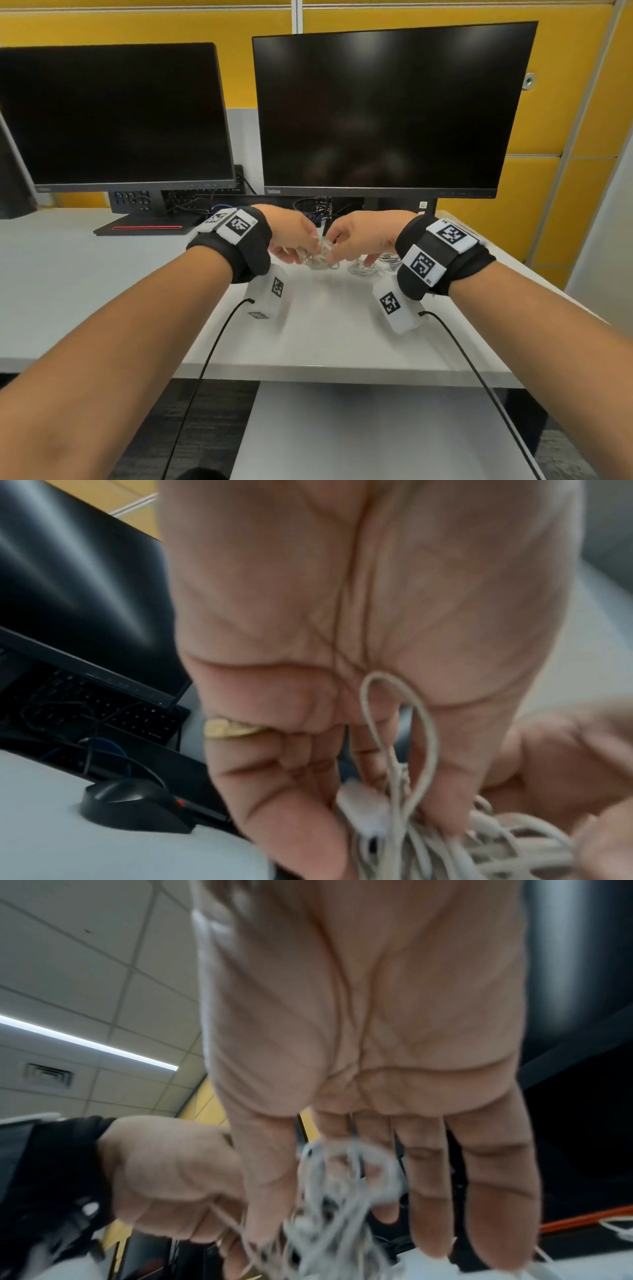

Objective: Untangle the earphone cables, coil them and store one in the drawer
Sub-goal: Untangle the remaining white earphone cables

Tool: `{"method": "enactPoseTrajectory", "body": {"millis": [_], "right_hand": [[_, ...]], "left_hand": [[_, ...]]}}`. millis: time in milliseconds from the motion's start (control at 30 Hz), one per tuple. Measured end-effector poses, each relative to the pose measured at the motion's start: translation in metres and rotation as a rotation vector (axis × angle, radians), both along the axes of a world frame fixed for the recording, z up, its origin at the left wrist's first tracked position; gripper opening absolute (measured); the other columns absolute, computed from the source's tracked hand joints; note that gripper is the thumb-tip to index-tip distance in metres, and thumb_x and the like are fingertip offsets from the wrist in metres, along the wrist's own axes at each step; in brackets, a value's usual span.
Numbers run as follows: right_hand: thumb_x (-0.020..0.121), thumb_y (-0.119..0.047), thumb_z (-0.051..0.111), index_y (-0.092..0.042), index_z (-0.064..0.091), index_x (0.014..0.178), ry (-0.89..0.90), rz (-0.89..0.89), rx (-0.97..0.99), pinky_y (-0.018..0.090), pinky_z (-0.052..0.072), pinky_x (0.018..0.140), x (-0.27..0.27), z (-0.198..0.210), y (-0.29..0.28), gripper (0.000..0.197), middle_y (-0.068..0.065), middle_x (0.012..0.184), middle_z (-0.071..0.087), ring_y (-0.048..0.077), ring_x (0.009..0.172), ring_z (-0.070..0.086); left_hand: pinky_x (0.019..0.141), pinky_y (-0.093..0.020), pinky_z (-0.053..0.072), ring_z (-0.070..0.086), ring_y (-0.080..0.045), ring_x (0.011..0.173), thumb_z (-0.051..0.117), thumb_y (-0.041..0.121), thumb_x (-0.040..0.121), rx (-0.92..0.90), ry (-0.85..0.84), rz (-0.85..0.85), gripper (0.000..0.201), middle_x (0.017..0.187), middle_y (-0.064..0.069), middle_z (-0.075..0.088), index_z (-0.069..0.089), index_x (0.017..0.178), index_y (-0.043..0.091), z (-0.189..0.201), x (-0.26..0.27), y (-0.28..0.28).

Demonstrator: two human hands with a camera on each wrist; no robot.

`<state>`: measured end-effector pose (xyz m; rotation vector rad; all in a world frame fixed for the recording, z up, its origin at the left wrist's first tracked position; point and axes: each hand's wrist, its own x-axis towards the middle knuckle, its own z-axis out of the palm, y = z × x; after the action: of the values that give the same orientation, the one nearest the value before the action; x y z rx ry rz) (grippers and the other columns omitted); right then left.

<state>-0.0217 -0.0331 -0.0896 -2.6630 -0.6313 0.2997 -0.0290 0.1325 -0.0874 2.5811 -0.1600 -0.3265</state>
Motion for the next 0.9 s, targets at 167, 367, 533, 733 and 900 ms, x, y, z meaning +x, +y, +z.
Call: {"method": "enactPoseTrajectory", "body": {"millis": [167, 367, 533, 733, 900], "right_hand": [[0.096, -0.021, 0.061, -0.010, 0.060, 0.115, -0.077, -0.089, 0.407, 0.034, 0.062, 0.074, 0.010, 0.006, 0.008, 0.022, 0.011, 0.099, 0.072, 0.018, 0.083, 0.073], [0.100, -0.016, 0.054, -0.007, 0.060, 0.123, 0.055, -0.225, 0.992, 0.029, 0.056, 0.067, 0.018, 0.014, 0.004, 0.026, 0.007, 0.099, 0.070, 0.014, 0.078, 0.064], [0.099, -0.012, 0.052, -0.013, 0.058, 0.112, 0.055, -0.225, 1.185, 0.030, 0.056, 0.069, 0.024, 0.019, 0.006, 0.014, 0.004, 0.091, 0.071, 0.014, 0.076, 0.070], [0.096, -0.022, 0.060, -0.014, 0.066, 0.103, 0.006, -0.230, 1.245, 0.032, 0.055, 0.071, 0.044, 0.016, 0.017, 0.012, 0.005, 0.093, 0.068, 0.016, 0.080, 0.064], [0.097, -0.015, 0.056, -0.008, 0.068, 0.107, 0.034, -0.179, 1.371, 0.034, 0.057, 0.072, 0.057, -0.002, 0.021, 0.017, 0.011, 0.096, 0.071, 0.020, 0.083, 0.066]], "left_hand": [[0.081, -0.029, 0.056, 0.061, -0.019, 0.094, 0.056, 0.022, 0.097, -0.404, -0.212, 0.048, 0.023, 0.109, -0.009, 0.059, 0.052, 0.118, 0.013, 0.022, -0.003, 0.000], [0.079, -0.028, 0.054, 0.061, -0.019, 0.101, 0.045, 0.045, 0.099, -1.026, -0.402, 0.148, 0.048, 0.124, -0.007, 0.051, 0.033, 0.136, 0.018, 0.031, 0.007, -0.007], [0.090, -0.035, 0.050, 0.058, -0.022, 0.110, 0.050, 0.021, 0.098, -1.012, -0.492, 0.184, 0.023, 0.117, -0.008, 0.058, 0.051, 0.119, 0.011, 0.019, 0.021, -0.011], [0.083, -0.030, 0.056, 0.066, -0.016, 0.092, 0.066, 0.022, 0.091, -0.834, -0.740, 0.000, 0.016, 0.100, -0.004, 0.068, 0.060, 0.105, 0.017, -0.005, 0.041, -0.014], [0.094, -0.016, 0.038, 0.048, -0.005, 0.109, 0.069, 0.022, 0.086, -0.609, -1.044, 0.144, 0.006, 0.115, 0.006, 0.051, 0.066, 0.091, 0.020, -0.015, 0.066, -0.012]]}}
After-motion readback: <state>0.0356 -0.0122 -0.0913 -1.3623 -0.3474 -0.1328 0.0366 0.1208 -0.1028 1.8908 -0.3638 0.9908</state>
